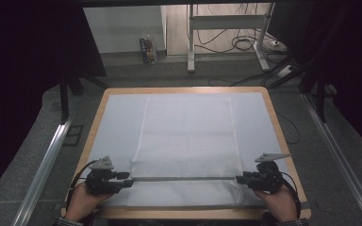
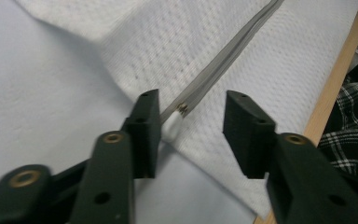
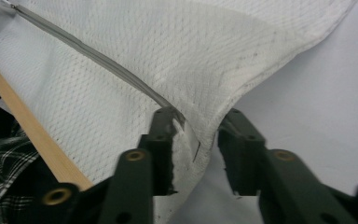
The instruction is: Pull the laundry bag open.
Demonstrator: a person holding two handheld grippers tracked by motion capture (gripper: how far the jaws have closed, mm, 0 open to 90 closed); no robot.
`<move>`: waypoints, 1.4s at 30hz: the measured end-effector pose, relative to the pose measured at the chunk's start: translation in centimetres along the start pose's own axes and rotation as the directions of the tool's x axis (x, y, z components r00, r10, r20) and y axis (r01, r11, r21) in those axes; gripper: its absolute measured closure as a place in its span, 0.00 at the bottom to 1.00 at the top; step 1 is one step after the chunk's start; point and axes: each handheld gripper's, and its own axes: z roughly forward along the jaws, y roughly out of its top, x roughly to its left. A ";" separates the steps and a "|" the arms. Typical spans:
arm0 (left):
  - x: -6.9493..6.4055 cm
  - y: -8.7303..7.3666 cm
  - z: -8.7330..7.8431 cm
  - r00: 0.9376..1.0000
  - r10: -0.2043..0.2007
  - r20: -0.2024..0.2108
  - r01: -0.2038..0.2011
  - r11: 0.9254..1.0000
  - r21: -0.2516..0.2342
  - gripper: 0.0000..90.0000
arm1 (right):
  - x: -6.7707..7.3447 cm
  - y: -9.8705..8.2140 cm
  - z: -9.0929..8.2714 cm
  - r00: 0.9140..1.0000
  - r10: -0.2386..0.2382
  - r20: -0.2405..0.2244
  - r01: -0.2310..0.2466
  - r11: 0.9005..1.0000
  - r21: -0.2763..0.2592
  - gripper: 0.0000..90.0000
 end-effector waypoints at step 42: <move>-4.5 -1.0 1.7 0.952 0.094 -0.291 -0.067 0.993 0.101 0.19 | 3.0 -1.9 1.2 0.974 -0.151 0.170 0.143 0.988 0.057 0.36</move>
